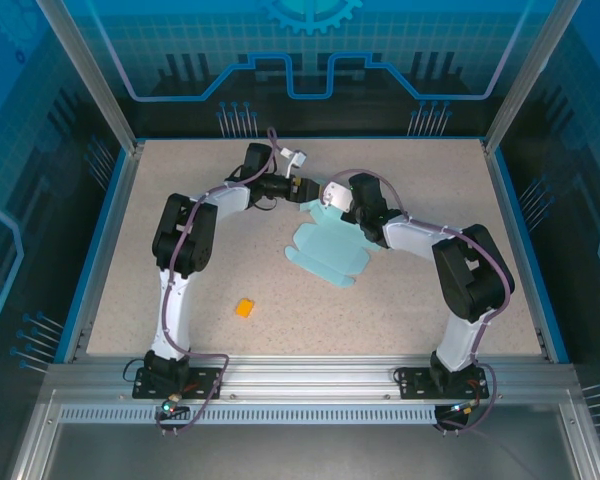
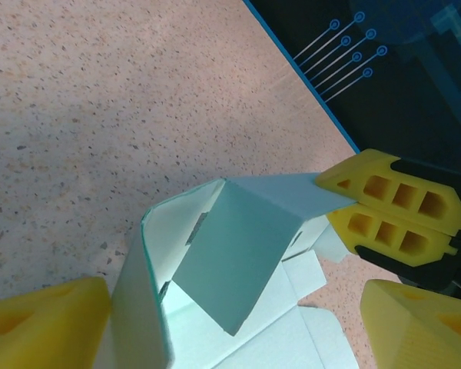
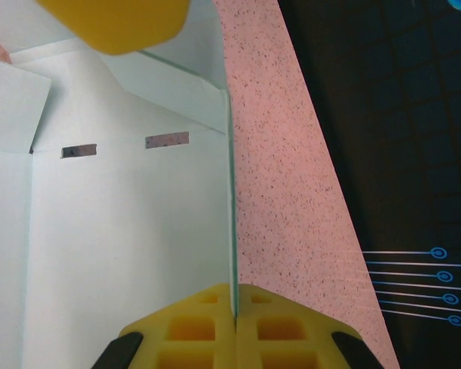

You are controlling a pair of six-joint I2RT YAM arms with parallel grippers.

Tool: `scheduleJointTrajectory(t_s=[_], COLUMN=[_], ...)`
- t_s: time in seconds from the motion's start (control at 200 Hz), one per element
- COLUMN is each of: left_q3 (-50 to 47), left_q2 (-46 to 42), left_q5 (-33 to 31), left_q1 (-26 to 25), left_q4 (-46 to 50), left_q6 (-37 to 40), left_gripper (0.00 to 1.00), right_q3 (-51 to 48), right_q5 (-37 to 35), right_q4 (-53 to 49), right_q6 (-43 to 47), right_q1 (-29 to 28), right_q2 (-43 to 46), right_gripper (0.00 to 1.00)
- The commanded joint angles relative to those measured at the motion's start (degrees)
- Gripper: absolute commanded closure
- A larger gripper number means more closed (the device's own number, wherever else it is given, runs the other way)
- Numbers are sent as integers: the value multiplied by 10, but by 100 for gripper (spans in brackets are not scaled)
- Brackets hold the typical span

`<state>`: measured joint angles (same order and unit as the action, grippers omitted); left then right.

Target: Fold the paper box

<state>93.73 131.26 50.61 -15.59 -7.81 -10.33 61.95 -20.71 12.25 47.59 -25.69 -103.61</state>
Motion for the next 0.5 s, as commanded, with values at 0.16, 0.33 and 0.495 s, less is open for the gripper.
scheduleJointTrajectory(t_s=[0.16, 0.33, 0.495], left_q3=[-21, -41, -66], left_q2=[-29, -39, -53], left_q5=[36, 39, 50], left_q1=[-9, -11, -15], left_q4=[13, 7, -16], left_q6=[35, 47, 54], left_gripper=[17, 23, 26], right_q3=[20, 23, 26], right_q5=[1, 4, 6], right_q4=[0, -2, -7], right_q6=[-7, -8, -8], right_q1=[5, 5, 6], right_q2=[20, 22, 22], right_gripper=[100, 100, 100])
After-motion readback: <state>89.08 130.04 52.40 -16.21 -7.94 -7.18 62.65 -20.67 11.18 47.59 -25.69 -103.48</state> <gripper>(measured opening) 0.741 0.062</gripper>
